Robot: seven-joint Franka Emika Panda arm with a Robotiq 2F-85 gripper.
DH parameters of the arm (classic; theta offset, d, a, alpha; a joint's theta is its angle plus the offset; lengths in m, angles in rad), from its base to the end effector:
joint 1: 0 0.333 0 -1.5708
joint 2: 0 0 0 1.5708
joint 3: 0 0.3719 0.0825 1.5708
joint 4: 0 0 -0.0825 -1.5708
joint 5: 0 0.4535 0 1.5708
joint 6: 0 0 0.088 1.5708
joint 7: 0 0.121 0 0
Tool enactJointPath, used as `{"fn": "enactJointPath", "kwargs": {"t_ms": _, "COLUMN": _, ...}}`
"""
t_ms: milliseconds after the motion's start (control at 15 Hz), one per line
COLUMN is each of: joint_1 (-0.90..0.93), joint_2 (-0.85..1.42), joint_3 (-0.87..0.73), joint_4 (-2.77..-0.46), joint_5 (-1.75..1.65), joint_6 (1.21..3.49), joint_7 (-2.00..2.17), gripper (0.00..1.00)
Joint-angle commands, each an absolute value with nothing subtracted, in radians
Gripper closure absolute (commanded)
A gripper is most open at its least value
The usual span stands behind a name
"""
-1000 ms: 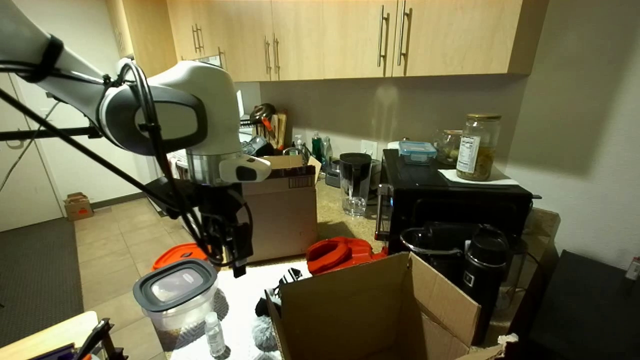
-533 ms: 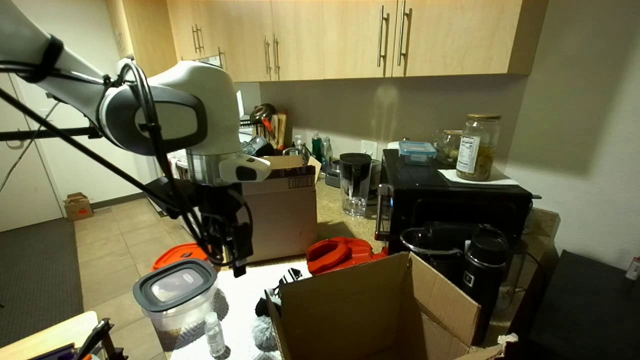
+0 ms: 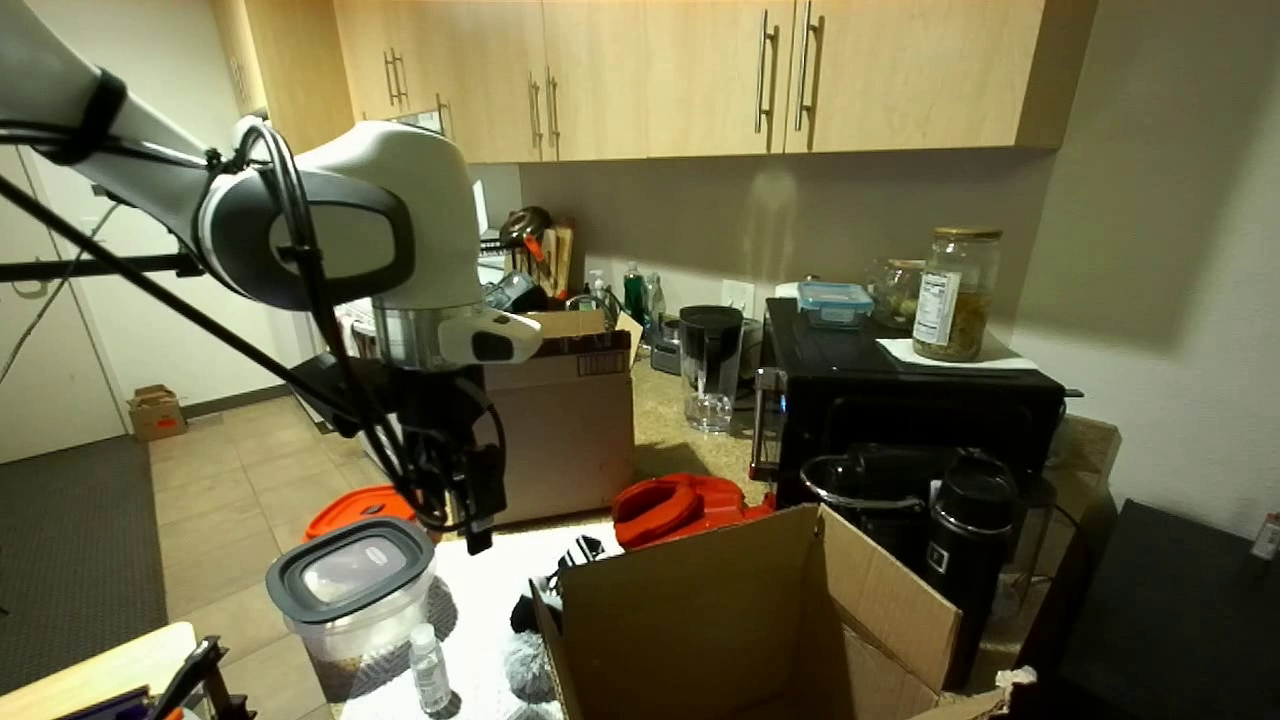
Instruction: Put the bottle inside the box to the right
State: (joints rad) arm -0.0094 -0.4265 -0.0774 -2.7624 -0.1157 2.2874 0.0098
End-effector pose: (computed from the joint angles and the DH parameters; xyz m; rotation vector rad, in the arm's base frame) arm 0.3862 -0.0345 0.3256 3.0890 -0.0166 -0.0775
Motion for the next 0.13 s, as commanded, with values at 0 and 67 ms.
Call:
{"fn": "enactJointPath", "kwargs": {"t_ms": 0, "joint_1": -0.027, "joint_2": -0.427, "joint_3": -0.059, "joint_4": -2.762, "joint_5": -0.105, "joint_6": 2.286, "joint_7": 0.002, "gripper": 0.0}}
{"fn": "enactJointPath", "kwargs": {"t_ms": 67, "joint_1": -0.027, "joint_2": -0.427, "joint_3": -0.059, "joint_4": -2.762, "joint_5": -0.105, "joint_6": 2.287, "joint_7": 0.002, "gripper": 0.0}}
